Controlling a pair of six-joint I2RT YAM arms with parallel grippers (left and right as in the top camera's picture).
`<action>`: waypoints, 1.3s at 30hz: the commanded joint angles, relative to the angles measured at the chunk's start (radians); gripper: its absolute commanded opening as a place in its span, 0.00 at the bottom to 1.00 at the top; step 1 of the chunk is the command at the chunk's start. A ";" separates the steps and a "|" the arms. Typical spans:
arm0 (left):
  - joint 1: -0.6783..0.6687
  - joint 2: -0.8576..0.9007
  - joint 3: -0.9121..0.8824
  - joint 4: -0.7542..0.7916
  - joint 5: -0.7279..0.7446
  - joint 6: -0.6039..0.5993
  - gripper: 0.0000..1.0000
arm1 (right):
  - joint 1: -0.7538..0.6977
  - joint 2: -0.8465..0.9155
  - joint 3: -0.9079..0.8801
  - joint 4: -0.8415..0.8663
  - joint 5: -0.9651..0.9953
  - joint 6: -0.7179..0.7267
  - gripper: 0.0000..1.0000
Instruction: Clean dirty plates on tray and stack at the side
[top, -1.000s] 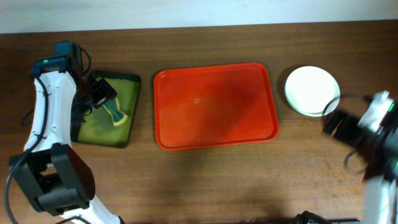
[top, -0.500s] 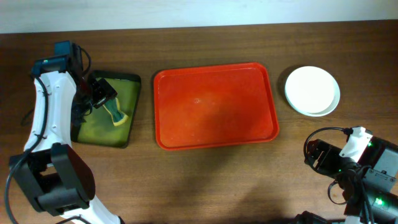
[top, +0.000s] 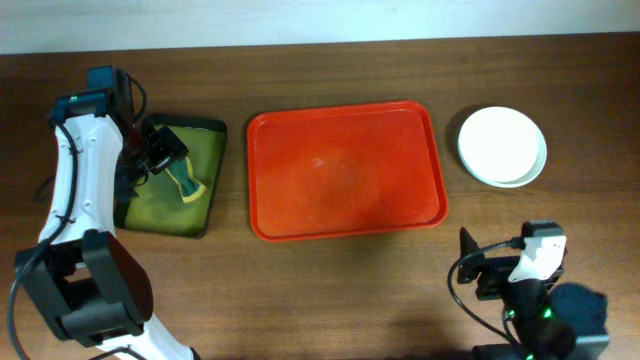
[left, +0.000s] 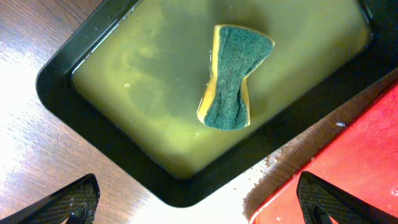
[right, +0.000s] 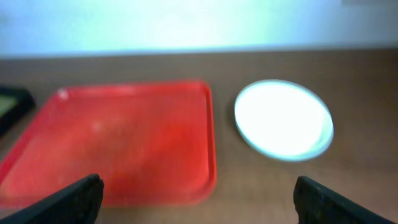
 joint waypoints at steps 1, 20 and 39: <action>0.003 -0.005 0.007 -0.001 0.003 0.002 0.99 | 0.013 -0.154 -0.211 0.146 -0.053 0.005 0.98; 0.002 -0.005 0.007 -0.001 0.003 0.002 0.99 | 0.012 -0.226 -0.571 0.713 -0.058 0.004 0.98; 0.003 -0.005 0.007 -0.001 0.003 0.002 0.99 | 0.012 -0.226 -0.571 0.613 0.017 -0.014 0.98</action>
